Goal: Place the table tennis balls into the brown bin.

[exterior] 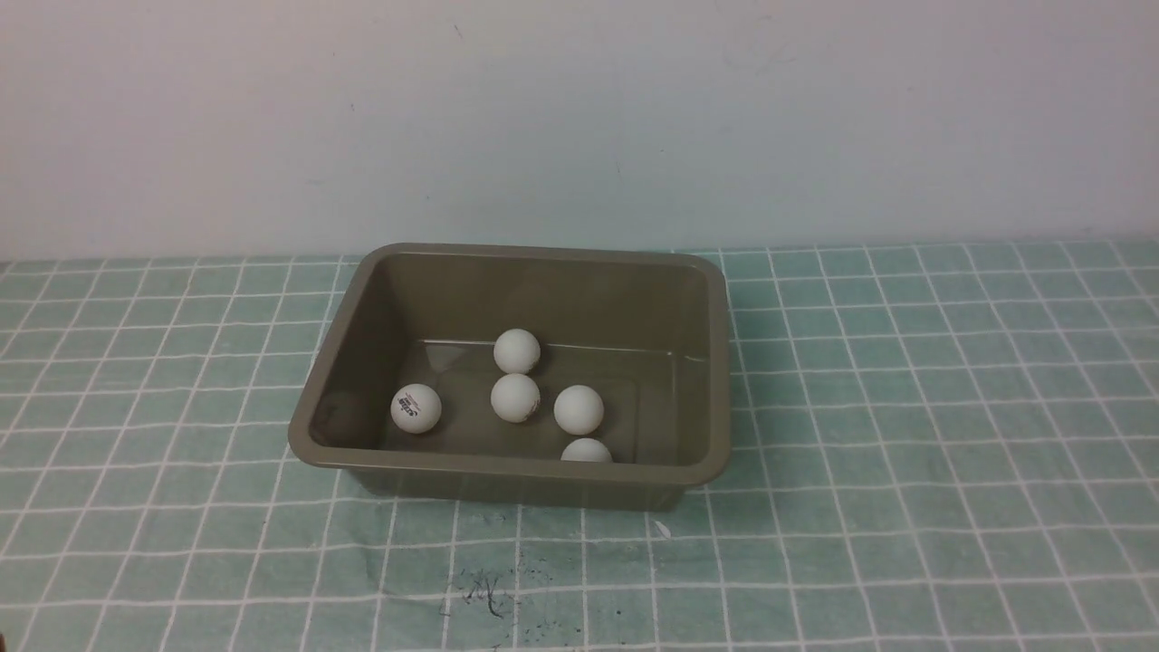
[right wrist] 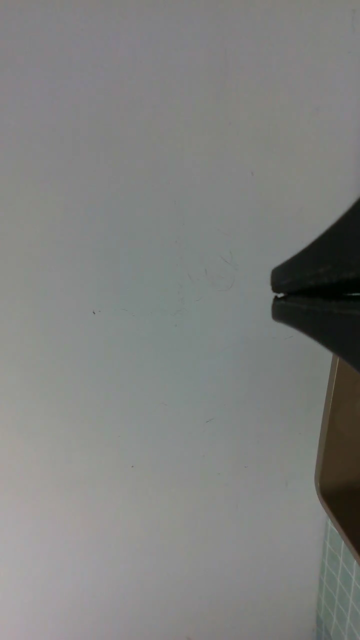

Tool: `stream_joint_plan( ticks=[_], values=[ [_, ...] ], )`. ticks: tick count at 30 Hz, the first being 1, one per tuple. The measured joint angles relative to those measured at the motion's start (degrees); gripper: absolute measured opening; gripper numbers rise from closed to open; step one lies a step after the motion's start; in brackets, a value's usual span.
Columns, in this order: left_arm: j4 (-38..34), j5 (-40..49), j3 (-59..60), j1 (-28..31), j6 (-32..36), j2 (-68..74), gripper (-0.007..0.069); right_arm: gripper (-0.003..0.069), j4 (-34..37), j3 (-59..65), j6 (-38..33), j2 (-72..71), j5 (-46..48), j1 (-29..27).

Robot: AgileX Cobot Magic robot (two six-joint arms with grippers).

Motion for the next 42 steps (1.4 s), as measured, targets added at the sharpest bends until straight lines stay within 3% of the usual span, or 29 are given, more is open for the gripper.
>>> stream_joint_plan(
  ticks=[5, 23, 28, 33, 35, 38, 42],
  values=[
    [-0.1, -0.6, 2.9, 0.0, -0.4, -7.2, -0.0005, -0.0015, 0.0, 0.0, 0.0, 0.0, 0.0, 0.0],
    [0.4, -1.7, 3.1, 0.0, -0.6, -7.7, -0.0005, -0.0015, 0.0, 0.0, 0.0, 0.0, 0.0, 0.0],
    [2.1, -7.4, 6.1, 0.7, 2.0, -7.7, -0.0005, -0.0015, 0.0, 0.0, 0.0, 0.0, 0.0, 0.0],
    [0.2, -19.0, 15.5, 7.4, 11.3, -7.7, -0.0005, -0.0015, 0.0, 0.0, 0.0, 0.0, 0.0, 0.0],
    [-3.8, -23.6, 20.9, 11.9, 15.7, -7.7, -0.0005, -0.0015, 0.0, 0.0, 0.0, 0.0, 0.0, 0.0],
    [-6.5, -27.8, 26.9, 15.7, 18.9, -7.7, -0.0005, -0.0015, 0.0, 0.0, 0.1, 0.0, 0.0, 0.0],
    [-6.6, -28.6, 29.2, 16.5, 19.9, -7.7, -0.0005, -0.0015, 0.0, 0.0, 0.1, 0.0, 0.1, 0.0]
  ],
)
